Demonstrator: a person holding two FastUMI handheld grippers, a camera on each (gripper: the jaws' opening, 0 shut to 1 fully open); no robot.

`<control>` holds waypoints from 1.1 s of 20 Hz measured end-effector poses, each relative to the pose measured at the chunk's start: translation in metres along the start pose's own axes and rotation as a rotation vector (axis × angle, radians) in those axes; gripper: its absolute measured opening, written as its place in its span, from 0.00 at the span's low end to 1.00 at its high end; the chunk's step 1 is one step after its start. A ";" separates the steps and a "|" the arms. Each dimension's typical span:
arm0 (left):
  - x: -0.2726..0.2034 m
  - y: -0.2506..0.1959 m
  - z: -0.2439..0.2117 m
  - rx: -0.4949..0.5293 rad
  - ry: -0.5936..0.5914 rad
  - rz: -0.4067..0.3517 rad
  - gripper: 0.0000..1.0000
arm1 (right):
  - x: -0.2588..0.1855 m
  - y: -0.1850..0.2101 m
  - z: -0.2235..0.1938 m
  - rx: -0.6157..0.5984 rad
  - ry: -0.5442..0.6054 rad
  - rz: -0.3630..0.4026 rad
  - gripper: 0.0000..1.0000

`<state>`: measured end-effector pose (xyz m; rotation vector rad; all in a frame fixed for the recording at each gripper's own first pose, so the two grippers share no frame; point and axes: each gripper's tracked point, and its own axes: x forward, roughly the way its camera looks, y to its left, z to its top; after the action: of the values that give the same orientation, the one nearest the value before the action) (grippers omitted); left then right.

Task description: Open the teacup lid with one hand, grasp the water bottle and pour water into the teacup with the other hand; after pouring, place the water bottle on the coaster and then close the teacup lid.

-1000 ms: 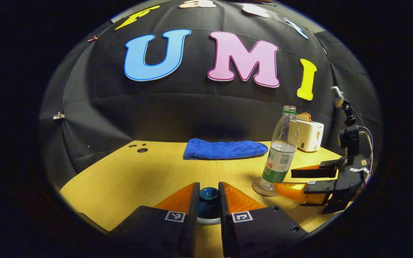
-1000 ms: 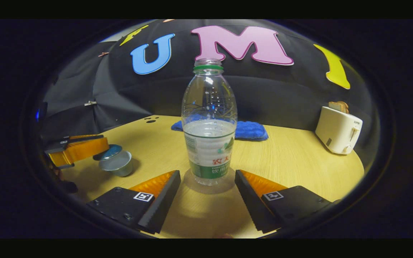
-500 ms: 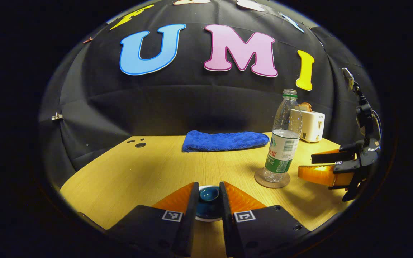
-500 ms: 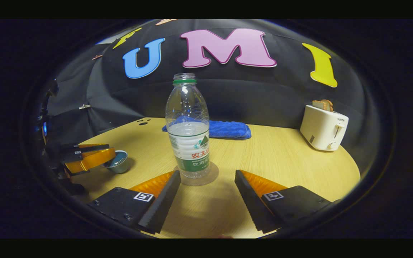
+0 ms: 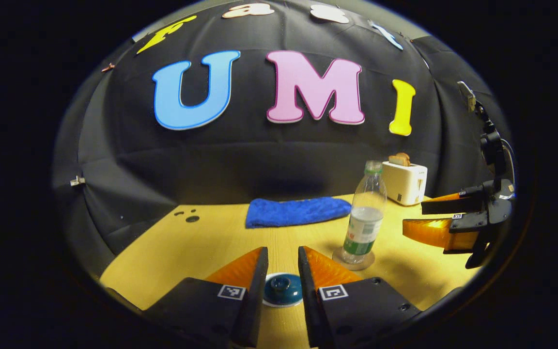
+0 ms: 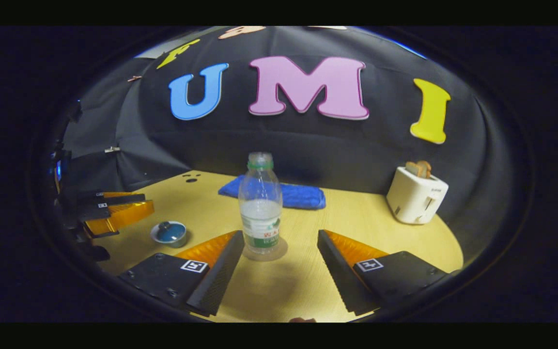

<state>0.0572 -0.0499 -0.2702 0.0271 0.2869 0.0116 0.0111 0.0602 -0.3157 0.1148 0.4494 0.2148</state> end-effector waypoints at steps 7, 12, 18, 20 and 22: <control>-0.046 0.000 0.108 -0.072 -0.058 -0.043 0.41 | -0.061 0.005 0.116 0.019 -0.109 -0.034 0.98; -0.075 0.008 0.173 -0.105 -0.123 -0.057 0.41 | -0.103 0.003 0.169 -0.026 -0.175 -0.089 0.98; -0.089 0.023 0.200 -0.117 -0.148 -0.064 0.43 | -0.124 0.006 0.193 0.012 -0.220 -0.112 0.98; -0.088 0.025 0.205 -0.100 -0.156 -0.071 0.43 | -0.130 0.003 0.198 0.012 -0.228 -0.118 0.98; -0.091 0.026 0.209 -0.080 -0.167 -0.076 0.39 | -0.132 0.000 0.204 -0.011 -0.241 -0.134 0.98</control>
<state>0.0289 -0.0303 -0.0430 -0.0622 0.1197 -0.0543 -0.0141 0.0169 -0.0778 0.0980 0.2150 0.0706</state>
